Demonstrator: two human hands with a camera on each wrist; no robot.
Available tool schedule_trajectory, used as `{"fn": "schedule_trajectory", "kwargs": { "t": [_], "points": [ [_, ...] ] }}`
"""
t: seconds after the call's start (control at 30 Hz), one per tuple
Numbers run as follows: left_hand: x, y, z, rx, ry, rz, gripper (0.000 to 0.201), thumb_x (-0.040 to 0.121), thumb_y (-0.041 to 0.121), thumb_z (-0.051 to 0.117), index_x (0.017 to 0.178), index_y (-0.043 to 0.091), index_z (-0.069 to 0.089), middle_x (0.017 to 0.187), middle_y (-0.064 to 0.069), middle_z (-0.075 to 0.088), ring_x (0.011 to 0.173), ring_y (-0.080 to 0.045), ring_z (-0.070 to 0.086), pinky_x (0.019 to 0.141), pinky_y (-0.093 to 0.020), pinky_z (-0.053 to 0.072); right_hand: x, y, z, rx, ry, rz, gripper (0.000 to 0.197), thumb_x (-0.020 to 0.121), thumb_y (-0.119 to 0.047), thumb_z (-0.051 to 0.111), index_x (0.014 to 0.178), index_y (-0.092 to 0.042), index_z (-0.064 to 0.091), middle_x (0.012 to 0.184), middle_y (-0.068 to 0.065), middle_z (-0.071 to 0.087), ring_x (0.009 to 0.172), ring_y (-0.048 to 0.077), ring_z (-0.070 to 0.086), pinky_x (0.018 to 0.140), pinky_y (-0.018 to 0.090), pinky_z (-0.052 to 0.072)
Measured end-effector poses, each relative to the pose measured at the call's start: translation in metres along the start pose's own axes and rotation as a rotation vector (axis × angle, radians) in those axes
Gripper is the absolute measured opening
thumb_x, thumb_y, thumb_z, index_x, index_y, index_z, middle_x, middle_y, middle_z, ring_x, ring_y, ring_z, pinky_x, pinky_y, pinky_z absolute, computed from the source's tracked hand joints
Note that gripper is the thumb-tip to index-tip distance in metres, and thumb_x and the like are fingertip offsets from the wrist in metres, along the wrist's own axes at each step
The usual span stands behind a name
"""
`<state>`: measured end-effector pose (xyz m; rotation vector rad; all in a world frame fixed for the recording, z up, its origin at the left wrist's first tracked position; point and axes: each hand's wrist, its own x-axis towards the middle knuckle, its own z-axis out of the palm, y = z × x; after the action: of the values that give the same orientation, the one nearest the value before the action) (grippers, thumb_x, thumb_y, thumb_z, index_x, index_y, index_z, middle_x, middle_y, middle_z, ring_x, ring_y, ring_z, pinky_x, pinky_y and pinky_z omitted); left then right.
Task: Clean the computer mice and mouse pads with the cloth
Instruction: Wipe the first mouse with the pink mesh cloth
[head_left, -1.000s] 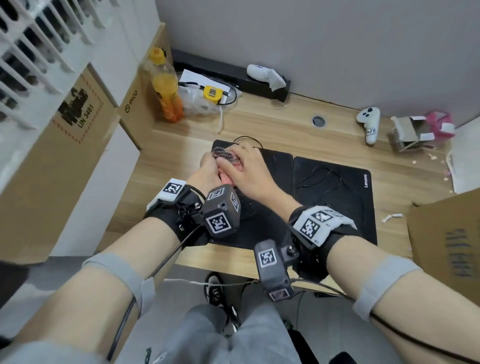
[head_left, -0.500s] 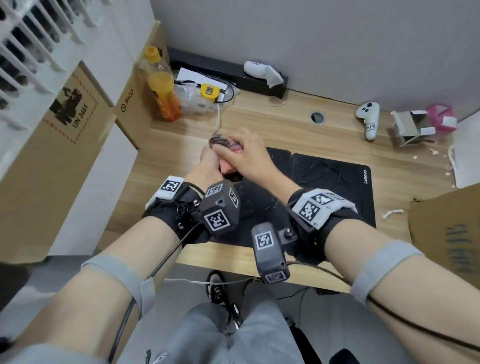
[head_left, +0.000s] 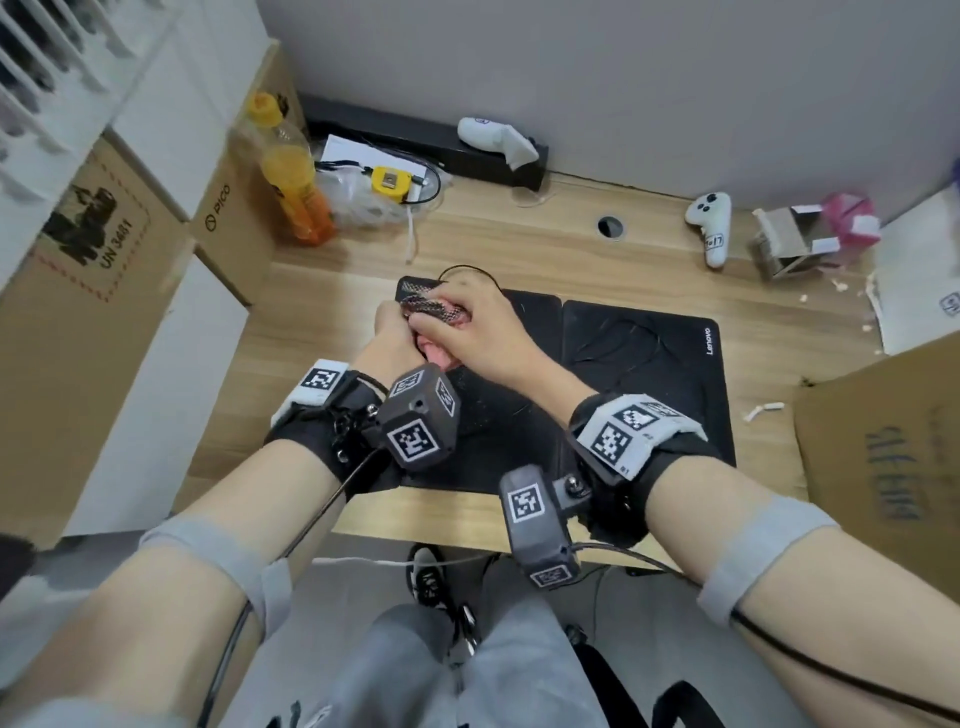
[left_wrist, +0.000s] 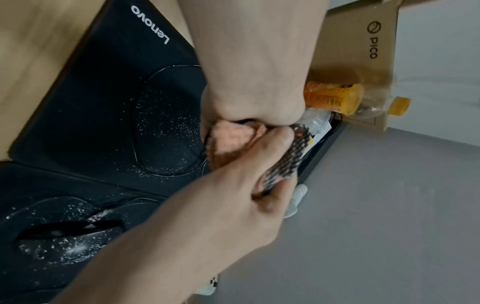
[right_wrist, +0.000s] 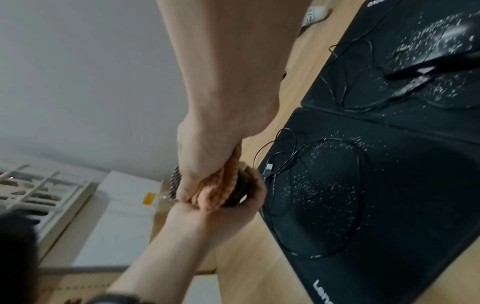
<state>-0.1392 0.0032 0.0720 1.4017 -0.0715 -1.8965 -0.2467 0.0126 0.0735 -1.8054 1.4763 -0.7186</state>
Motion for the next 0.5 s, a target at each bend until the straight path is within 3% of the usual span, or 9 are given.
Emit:
{"fn": "schedule_trajectory", "kwargs": {
  "t": [0.07, 0.13, 0.17, 0.27, 0.33, 0.4, 0.5],
  "points": [
    [0.001, 0.004, 0.003, 0.083, 0.017, -0.056, 0.032, 0.101, 0.02, 0.031, 0.102, 0.009, 0.061, 0.088, -0.009, 0.067, 0.075, -0.027, 0.065, 0.047, -0.026, 0.055, -0.005, 0.007, -0.011, 0.024, 0.005, 0.077, 0.022, 0.089, -0.031, 0.067, 0.103, -0.016, 0.071, 0.098, 0.002, 0.064, 0.093, 0.011, 0.058, 0.085, 0.022, 0.039],
    [-0.005, 0.001, 0.011, 0.14, -0.008, -0.085, 0.029, 0.096, 0.024, 0.038, 0.089, 0.009, 0.061, 0.077, -0.009, 0.065, 0.059, -0.025, 0.063, 0.05, -0.027, 0.055, -0.002, 0.019, -0.022, 0.072, 0.073, 0.246, 0.008, 0.093, -0.027, 0.061, 0.089, -0.021, 0.066, 0.079, -0.005, 0.066, 0.072, 0.001, 0.061, 0.077, 0.017, 0.046],
    [-0.007, -0.002, 0.013, 0.17, -0.036, -0.083, 0.028, 0.096, 0.025, 0.038, 0.087, 0.01, 0.06, 0.076, -0.009, 0.062, 0.059, -0.024, 0.061, 0.053, -0.027, 0.054, 0.002, 0.026, -0.025, 0.077, 0.116, 0.325, 0.012, 0.094, -0.028, 0.058, 0.084, -0.024, 0.062, 0.072, -0.008, 0.065, 0.069, 0.002, 0.062, 0.08, 0.022, 0.05],
    [-0.008, -0.009, 0.012, 0.203, -0.064, -0.047, 0.028, 0.096, 0.025, 0.041, 0.087, 0.009, 0.061, 0.077, -0.01, 0.062, 0.063, -0.025, 0.059, 0.062, -0.03, 0.051, 0.013, 0.036, -0.013, 0.042, 0.142, 0.465, 0.021, 0.097, -0.033, 0.049, 0.085, -0.019, 0.059, 0.074, -0.008, 0.063, 0.091, 0.022, 0.065, 0.087, 0.036, 0.049],
    [-0.003, -0.006, 0.005, 0.15, 0.008, -0.021, 0.032, 0.097, 0.025, 0.037, 0.079, 0.01, 0.059, 0.072, -0.009, 0.06, 0.058, -0.024, 0.058, 0.059, -0.027, 0.049, 0.013, 0.028, 0.005, 0.055, 0.105, 0.424, 0.026, 0.094, -0.037, 0.044, 0.091, -0.016, 0.058, 0.086, 0.001, 0.066, 0.094, 0.027, 0.062, 0.086, 0.036, 0.047],
    [0.005, -0.001, -0.006, 0.089, 0.135, 0.01, 0.037, 0.1, 0.029, 0.032, 0.076, 0.013, 0.055, 0.061, -0.007, 0.063, 0.047, -0.022, 0.06, 0.049, -0.023, 0.049, 0.006, 0.017, 0.02, 0.039, 0.023, 0.303, 0.029, 0.094, -0.038, 0.044, 0.099, -0.013, 0.057, 0.102, 0.012, 0.062, 0.096, 0.03, 0.06, 0.088, 0.039, 0.046],
    [0.002, -0.006, -0.012, 0.086, 0.175, 0.035, 0.041, 0.104, 0.036, 0.026, 0.076, 0.015, 0.047, 0.038, 0.0, 0.057, 0.031, -0.014, 0.056, 0.032, -0.021, 0.045, -0.005, 0.015, 0.03, -0.005, -0.096, 0.231, 0.03, 0.096, -0.034, 0.048, 0.108, -0.008, 0.054, 0.11, 0.015, 0.053, 0.096, 0.028, 0.052, 0.088, 0.037, 0.042]
  ]
}}
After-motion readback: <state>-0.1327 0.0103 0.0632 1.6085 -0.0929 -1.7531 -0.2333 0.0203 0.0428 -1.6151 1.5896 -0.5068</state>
